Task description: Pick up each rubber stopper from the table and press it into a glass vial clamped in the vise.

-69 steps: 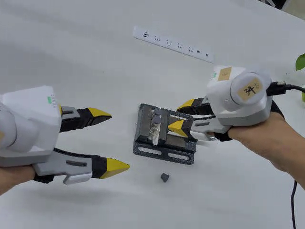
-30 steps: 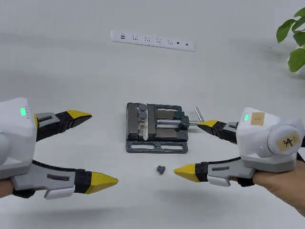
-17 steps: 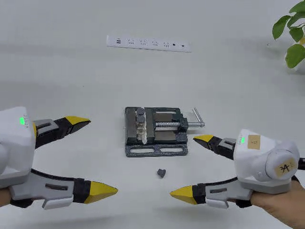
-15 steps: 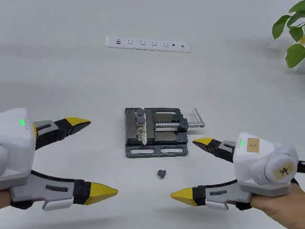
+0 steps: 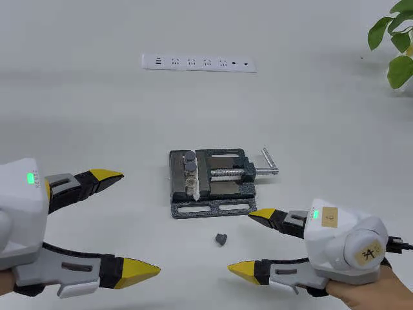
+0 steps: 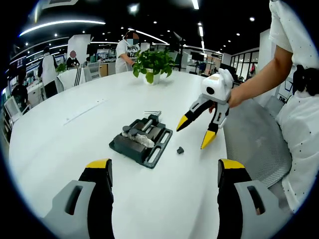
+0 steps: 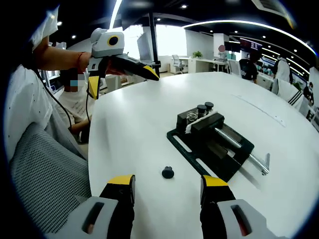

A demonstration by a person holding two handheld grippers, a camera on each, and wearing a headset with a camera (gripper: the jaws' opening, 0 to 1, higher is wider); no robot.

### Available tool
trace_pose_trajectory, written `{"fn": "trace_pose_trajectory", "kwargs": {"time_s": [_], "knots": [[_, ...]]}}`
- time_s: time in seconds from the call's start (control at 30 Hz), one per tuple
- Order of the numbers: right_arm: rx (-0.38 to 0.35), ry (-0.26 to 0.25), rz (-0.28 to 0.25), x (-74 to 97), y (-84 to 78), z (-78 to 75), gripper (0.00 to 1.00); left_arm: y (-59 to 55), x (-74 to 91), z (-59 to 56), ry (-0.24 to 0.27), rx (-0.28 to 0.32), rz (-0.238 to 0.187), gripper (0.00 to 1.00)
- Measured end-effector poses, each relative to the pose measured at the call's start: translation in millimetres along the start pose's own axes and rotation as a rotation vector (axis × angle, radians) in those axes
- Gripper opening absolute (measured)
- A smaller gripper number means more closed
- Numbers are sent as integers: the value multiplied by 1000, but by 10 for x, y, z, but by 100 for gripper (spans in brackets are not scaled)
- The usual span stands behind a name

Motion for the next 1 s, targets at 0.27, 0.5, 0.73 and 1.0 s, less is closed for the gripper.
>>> {"fn": "trace_pose_trajectory", "kwargs": {"time_s": [0.27, 0.5, 0.73, 1.0], "knots": [[-13, 6, -1, -133, -13, -4, 27, -14, -6, -16, -3, 2, 10, 86], [-23, 16, 0, -209, -11, -7, 21, 3, -17, -23, -4, -1, 11, 86], [-21, 21, -1, -245, -5, -12, 16, 18, -34, -41, -8, -5, 15, 86], [-23, 22, 0, -258, -8, -15, 12, 37, -39, -51, -10, -9, 15, 85]]}}
Point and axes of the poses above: the centre of the closed fingertips' face, and the gripper's own axes: x roughly backward along the fingers, z roughly to its left, y roughly out of its top, the point moved 1 cm from there along x, roughly backward along the fingers, and after that the axes turned 13 degrees about z, right-handed, at the moved point
